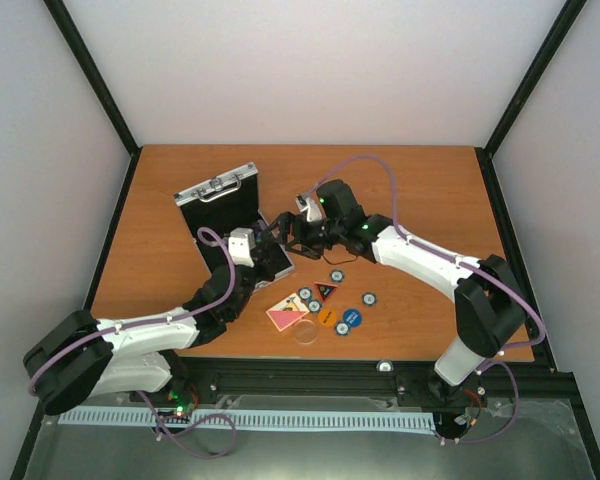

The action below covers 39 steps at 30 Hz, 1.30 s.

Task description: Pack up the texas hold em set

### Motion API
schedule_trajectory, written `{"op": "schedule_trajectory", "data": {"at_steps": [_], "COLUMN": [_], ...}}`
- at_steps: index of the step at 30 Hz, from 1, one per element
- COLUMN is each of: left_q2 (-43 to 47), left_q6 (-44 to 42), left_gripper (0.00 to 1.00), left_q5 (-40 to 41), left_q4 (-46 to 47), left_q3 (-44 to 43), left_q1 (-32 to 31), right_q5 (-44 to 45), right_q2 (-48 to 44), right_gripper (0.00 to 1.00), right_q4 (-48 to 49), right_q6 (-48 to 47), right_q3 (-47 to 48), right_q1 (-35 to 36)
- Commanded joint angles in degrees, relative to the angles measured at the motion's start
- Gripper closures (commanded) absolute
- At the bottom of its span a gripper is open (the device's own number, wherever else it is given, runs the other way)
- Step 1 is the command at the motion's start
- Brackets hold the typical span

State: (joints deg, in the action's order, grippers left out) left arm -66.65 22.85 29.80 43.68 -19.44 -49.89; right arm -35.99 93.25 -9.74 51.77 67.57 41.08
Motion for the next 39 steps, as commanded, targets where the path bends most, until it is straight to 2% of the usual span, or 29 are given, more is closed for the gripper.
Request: {"op": "schedule_trajectory", "data": {"at_steps": [1,9,16,24,29,39], "left_q2": [0.1,5.3,8.4,11.6,11.0,1.0], "left_q6": [-0.8,-2.2,-5.9,-4.3,-4.8,-4.6], "left_gripper": [0.99,0.99,0.99,0.99,0.99,0.99], "left_q5": [-0.4,-3.9,-14.2,-21.5,-21.6,-23.2], "left_q4": [-0.8,-11.1,-27.2,-46.2,-60.6,-75.7], "left_q3": [-0.4,-1.1,-5.5,-11.6,-20.0,-32.6], "left_q1": [0.2,0.1,0.8,1.6,1.8,6.5], "right_q5": [3.5,6.9,16.2,26.7,26.2,23.6], "right_q2": [-1.0,0.2,-2.2,-6.7,-8.2,-9.7], "right_gripper": [0.0,0.0,0.0,0.0,0.0,0.0], "right_q4": [-4.8,-8.5,-14.0,-18.1,-17.2,-15.7], "right_q6": [-4.5,-8.0,-13.1,-18.4,-19.7,-21.1], "right_q3": [4.7,8.1,6.5,4.0,1.2,-2.6], "right_q1": [-0.2,-1.6,-3.2,-4.6,-6.6,-8.1]}}
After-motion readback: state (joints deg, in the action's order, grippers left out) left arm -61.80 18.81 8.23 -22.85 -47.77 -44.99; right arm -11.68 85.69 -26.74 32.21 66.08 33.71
